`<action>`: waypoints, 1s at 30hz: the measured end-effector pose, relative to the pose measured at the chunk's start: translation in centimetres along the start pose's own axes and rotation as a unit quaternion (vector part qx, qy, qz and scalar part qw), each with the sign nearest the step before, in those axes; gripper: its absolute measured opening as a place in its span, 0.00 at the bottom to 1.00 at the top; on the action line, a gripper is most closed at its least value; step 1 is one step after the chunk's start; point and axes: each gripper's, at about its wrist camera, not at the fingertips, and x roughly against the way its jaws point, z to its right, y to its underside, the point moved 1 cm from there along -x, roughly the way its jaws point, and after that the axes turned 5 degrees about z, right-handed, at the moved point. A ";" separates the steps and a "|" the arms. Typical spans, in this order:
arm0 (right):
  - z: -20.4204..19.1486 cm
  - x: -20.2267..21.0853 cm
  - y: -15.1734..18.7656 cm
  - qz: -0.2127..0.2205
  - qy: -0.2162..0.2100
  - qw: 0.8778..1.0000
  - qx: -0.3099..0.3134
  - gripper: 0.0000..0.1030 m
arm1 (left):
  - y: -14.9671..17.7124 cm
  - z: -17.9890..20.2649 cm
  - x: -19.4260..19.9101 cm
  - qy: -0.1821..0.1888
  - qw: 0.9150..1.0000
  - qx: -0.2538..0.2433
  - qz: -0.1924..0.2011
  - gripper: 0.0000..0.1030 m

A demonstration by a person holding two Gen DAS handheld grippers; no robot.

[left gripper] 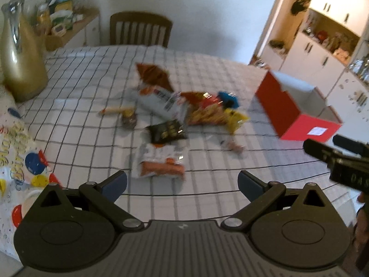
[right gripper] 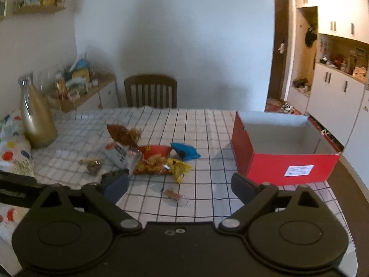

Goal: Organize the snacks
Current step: 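Grasp the white-orange cake packet with left tool while right grasps clear candy packet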

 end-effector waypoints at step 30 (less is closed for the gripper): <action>0.7 -19.7 4.0 -0.177 -0.145 0.966 0.120 0.43 | 0.0 -0.9 -15.6 -0.085 0.988 -0.041 -0.126 1.00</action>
